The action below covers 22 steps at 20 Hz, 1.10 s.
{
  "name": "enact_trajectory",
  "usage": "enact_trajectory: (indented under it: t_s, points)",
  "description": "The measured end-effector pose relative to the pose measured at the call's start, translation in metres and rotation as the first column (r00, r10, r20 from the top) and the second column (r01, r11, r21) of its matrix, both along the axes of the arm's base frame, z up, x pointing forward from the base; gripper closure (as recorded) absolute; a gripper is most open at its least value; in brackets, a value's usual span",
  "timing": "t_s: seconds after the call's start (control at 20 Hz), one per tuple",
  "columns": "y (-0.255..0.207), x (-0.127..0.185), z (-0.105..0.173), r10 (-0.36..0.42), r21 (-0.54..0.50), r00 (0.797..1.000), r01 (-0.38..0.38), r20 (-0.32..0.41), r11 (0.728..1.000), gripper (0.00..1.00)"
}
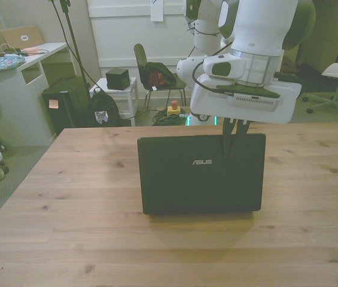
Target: Close the laptop
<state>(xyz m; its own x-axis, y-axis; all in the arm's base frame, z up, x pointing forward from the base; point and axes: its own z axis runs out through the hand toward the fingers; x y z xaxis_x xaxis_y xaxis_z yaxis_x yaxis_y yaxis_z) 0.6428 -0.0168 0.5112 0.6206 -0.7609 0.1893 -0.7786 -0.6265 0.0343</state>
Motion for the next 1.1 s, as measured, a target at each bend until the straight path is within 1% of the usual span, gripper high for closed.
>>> enact_trajectory:
  t_s: [0.35,0.7,0.8,0.95,1.1]
  points:
    - [-0.019,-0.065,-0.024,-0.03,-0.004,1.0,0.03,-0.001,1.0,1.0]
    - [-0.05,-0.135,-0.066,-0.071,0.021,0.997,0.07,0.012,0.997,1.0]
    - [-0.063,-0.145,-0.076,-0.087,0.025,0.996,0.086,0.017,0.996,1.0]
    - [-0.084,-0.148,-0.092,-0.101,0.031,0.995,0.1,0.024,0.995,1.0]
    - [-0.09,-0.147,-0.092,-0.072,0.034,0.997,0.071,0.019,0.997,1.0]
